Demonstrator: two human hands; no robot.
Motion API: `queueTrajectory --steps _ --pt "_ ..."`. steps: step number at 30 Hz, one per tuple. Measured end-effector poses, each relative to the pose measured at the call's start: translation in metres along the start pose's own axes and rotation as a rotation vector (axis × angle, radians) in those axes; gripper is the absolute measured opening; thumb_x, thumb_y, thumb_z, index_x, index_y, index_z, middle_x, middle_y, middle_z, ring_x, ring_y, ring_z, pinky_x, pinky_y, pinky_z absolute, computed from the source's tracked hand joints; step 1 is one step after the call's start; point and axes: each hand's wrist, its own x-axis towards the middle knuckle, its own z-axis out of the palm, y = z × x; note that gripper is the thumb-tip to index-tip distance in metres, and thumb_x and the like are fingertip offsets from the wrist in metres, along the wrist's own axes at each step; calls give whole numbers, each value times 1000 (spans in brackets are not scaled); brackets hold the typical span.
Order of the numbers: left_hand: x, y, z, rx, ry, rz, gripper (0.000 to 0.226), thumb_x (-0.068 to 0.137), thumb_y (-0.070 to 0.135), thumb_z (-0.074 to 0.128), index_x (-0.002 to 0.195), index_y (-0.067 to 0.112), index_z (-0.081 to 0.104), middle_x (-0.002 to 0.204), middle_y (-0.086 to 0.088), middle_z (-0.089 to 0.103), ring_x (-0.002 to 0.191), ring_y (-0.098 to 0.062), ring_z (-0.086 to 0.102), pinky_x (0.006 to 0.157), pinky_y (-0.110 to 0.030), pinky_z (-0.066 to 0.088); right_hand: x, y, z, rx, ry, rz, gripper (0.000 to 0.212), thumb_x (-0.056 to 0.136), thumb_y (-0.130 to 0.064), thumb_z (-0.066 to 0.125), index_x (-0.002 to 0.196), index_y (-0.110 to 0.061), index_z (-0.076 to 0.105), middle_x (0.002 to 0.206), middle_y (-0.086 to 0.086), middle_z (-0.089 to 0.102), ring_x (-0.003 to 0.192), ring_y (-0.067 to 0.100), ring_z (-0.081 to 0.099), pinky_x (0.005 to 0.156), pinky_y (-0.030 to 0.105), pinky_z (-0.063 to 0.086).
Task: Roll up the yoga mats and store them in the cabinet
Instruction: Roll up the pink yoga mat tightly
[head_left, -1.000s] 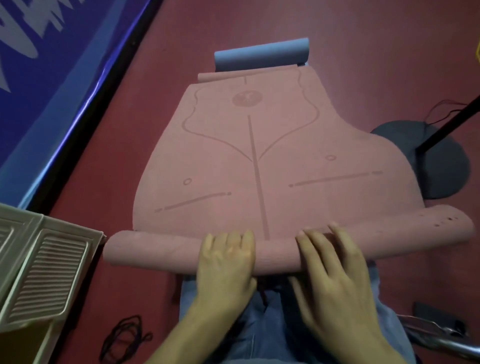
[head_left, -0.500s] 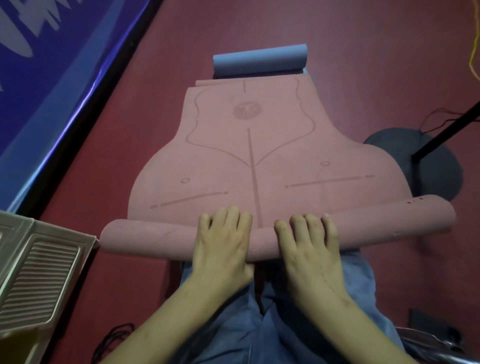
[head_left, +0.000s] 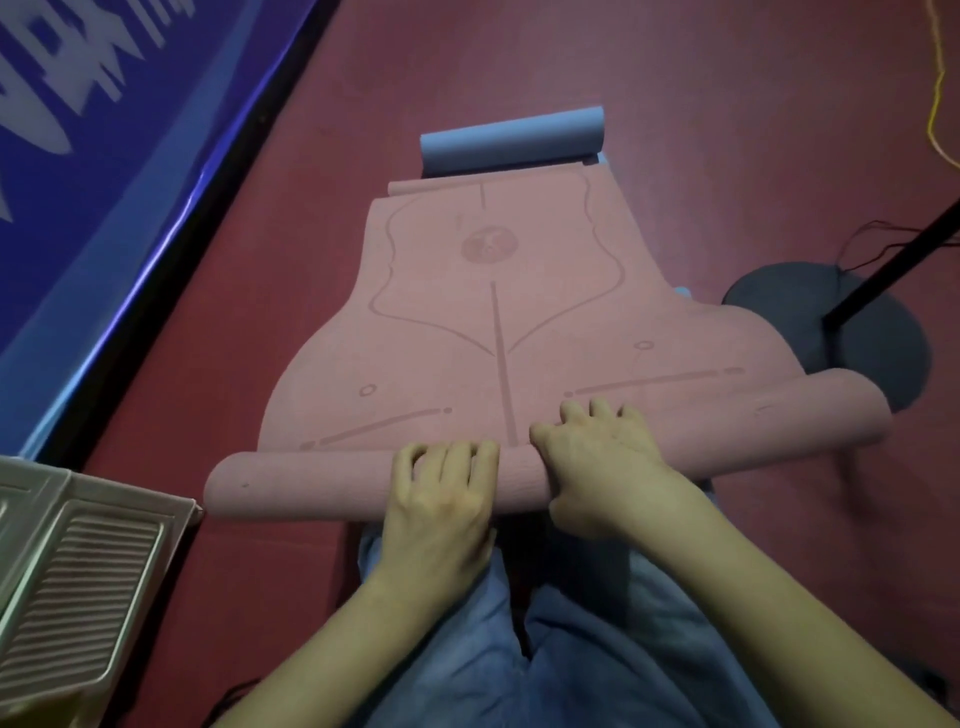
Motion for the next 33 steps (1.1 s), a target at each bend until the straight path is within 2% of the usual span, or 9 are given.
queueTrajectory --steps 4,9,11,15,20,23,26,29,33 --pt "30 -10 -8 33 -211 8 65 42 36 89 99 18 62 80 0 62 72 -27 63 72 -38 41 -12 -2 15 -49 284 -47 64 59 -27 73 116 -18 46 117 7 44 106 32 45 88 43 39" --pt "66 -21 -22 -33 -432 9 76 64 63 84 121 23 54 113 -4 69 103 -30 66 82 -37 50 7 -2 32 -7 356 6 65 25 -18 88 84 -15 60 81 7 56 69 33 55 62 40 43" --pt "79 -26 -27 -83 -487 21 74 62 61 84 119 23 56 111 -6 70 101 -32 66 81 -40 54 15 -1 25 -39 351 12 64 30 -22 91 86 -15 62 83 7 59 75 32 58 66 39 44" --pt "85 -25 -40 -145 -526 27 59 62 47 82 112 26 59 104 -6 71 96 -32 66 72 -35 52 17 1 9 -36 336 -13 52 67 -24 76 114 -17 55 115 5 55 110 30 50 83 37 38" --pt "32 -2 -53 -34 -435 84 40 73 39 73 105 27 52 107 -4 70 97 -33 66 68 -32 39 -30 -9 36 19 357 -21 53 29 -12 80 77 -14 58 77 8 55 72 32 52 59 39 42" --pt "-4 11 -51 -40 -390 105 34 76 39 67 96 32 42 107 1 68 99 -29 64 73 -34 28 -59 -21 55 15 400 -47 48 29 -8 74 73 -15 55 73 9 51 68 32 50 57 39 40" --pt "-27 12 -40 -107 -385 89 42 57 41 75 85 30 47 82 6 65 77 -23 65 66 -34 34 -67 -28 62 13 416 -67 38 39 -8 71 72 -16 55 73 8 51 68 31 49 58 39 41" --pt "-33 10 -30 -135 -268 45 44 46 37 75 83 27 53 81 7 57 72 -24 58 62 -35 36 -55 -24 56 1 308 -76 54 27 -18 83 75 -16 59 76 7 54 71 31 52 59 37 40" --pt "-31 16 -33 -79 -100 -16 53 52 36 71 101 17 58 97 -5 49 84 -28 46 71 -41 27 -35 -15 22 -34 76 -143 52 70 -30 77 117 -18 58 117 5 55 110 30 53 85 39 43"
